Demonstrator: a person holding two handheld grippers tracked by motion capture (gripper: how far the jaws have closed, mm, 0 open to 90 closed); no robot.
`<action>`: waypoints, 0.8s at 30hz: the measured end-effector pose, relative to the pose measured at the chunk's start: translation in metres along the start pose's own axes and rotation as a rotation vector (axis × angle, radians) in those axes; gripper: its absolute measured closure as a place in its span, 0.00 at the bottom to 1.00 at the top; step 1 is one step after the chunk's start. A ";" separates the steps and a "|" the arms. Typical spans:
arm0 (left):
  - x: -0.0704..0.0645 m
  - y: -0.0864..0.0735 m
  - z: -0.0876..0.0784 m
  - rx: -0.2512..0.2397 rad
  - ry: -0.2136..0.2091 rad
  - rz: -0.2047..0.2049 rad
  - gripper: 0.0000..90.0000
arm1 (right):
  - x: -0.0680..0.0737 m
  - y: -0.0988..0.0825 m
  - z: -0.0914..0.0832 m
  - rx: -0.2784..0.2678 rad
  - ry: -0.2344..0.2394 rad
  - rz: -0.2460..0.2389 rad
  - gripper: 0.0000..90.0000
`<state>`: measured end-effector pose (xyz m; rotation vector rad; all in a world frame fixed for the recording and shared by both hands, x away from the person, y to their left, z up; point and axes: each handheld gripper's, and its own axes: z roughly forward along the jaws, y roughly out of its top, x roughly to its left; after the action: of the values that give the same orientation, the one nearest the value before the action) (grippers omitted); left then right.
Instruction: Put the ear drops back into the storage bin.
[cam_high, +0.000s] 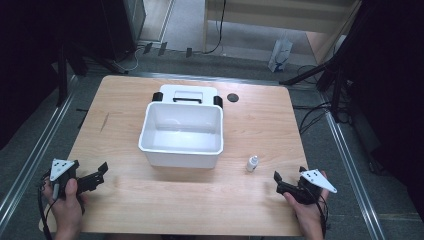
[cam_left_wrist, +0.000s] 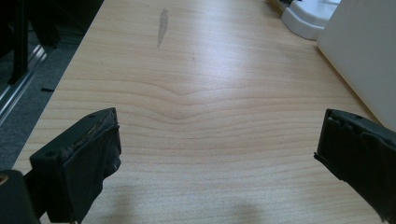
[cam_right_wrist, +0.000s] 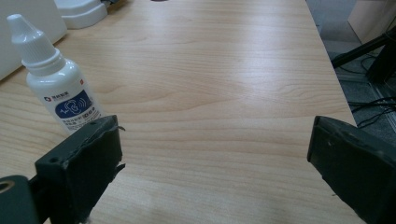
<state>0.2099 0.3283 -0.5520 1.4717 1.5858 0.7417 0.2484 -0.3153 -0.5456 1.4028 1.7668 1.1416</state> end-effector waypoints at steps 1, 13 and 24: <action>0.000 0.000 0.000 0.002 0.000 0.000 0.01 | 0.000 0.000 0.000 0.002 -0.002 0.003 0.03; 0.000 0.000 0.001 0.004 0.005 0.003 0.01 | 0.004 0.003 -0.003 0.023 0.001 -0.006 0.07; 0.001 0.000 0.000 0.003 -0.005 -0.005 0.01 | 0.012 0.023 -0.001 0.177 0.014 -0.103 0.12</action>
<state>0.2104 0.3293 -0.5523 1.4701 1.5872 0.7322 0.2547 -0.3023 -0.5235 1.3884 1.9667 0.9633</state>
